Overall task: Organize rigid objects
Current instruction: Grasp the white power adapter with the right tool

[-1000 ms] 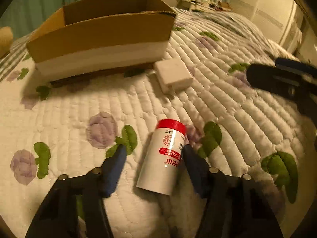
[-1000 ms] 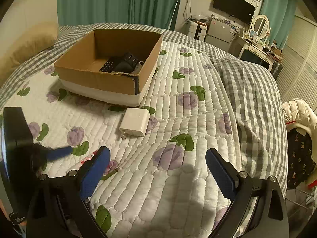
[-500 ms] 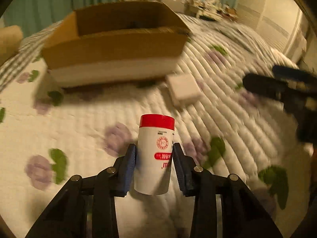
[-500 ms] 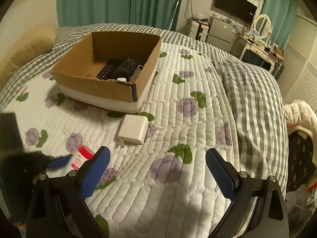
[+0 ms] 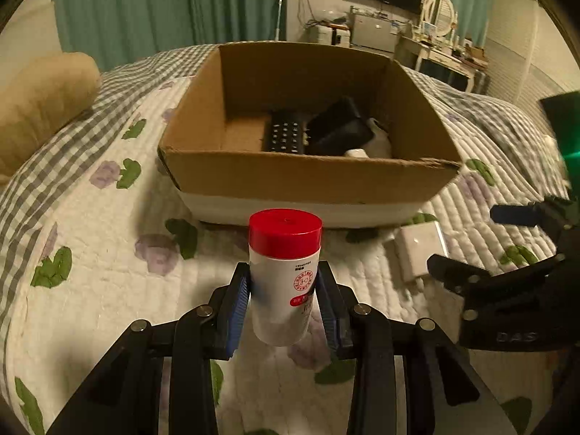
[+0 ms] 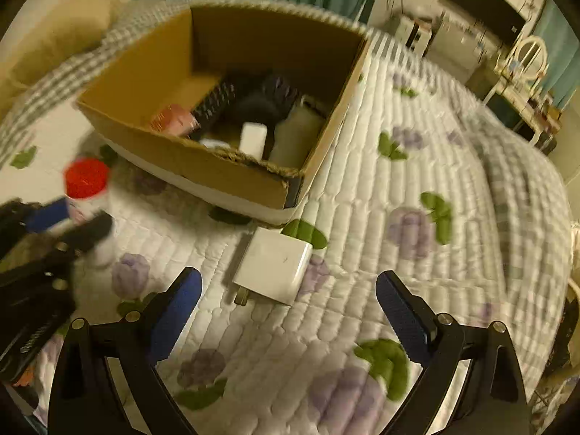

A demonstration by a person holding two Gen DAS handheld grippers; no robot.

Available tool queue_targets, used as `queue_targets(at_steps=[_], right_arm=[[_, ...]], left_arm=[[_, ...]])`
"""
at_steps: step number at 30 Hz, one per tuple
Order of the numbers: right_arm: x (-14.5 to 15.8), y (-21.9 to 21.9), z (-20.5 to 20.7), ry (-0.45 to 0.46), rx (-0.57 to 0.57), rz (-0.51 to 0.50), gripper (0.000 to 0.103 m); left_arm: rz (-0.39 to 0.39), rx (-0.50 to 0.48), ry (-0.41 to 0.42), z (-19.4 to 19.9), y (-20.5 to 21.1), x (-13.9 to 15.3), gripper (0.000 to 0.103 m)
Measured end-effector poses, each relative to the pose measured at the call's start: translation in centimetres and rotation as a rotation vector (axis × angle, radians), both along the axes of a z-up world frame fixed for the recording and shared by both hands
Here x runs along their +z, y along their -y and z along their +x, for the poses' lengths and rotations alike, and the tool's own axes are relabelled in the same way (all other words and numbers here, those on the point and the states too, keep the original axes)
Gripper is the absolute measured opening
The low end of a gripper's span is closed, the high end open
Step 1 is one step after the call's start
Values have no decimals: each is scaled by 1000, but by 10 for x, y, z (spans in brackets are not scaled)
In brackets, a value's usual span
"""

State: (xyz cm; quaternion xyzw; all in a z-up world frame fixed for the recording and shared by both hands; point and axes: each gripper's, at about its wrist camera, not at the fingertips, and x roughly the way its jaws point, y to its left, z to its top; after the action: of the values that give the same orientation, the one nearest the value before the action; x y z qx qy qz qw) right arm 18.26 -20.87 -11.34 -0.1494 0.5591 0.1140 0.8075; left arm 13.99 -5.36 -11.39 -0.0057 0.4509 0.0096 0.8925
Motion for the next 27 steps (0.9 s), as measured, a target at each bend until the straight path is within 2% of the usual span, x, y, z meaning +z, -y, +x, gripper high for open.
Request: queue_targets(at_steps=[6,12,14,16,17,18,22,27], right_arm=[[-33,2,27,-128,-60,38,95],[-49,-2,40,-169,-84,38,90],[-52,-6,42,-176,-81,22,85],[-56,-10,44,-178,-76,1,72],[-56,-12,43,-175,-71,-8,68],[-56,-13,42,-175,-66,3,57],[-47,-14,35,-146,-58,9,56],[-22,-13,17,-117,-37,36,53]], left_arm=[[5,23,-27,12,-6,-9,36],[9,21,-44,17,-8,-15,36],[7,17,-44,17,-8,-14,36],[6,13,-41,16,-8,-12,36],[6,12,-41,17,-8,-11,36],[6,11,-41,18,-8,-10,36],[4,1,-29,15,-10,-3,37],[1,-13,1,3,-13,13,37]])
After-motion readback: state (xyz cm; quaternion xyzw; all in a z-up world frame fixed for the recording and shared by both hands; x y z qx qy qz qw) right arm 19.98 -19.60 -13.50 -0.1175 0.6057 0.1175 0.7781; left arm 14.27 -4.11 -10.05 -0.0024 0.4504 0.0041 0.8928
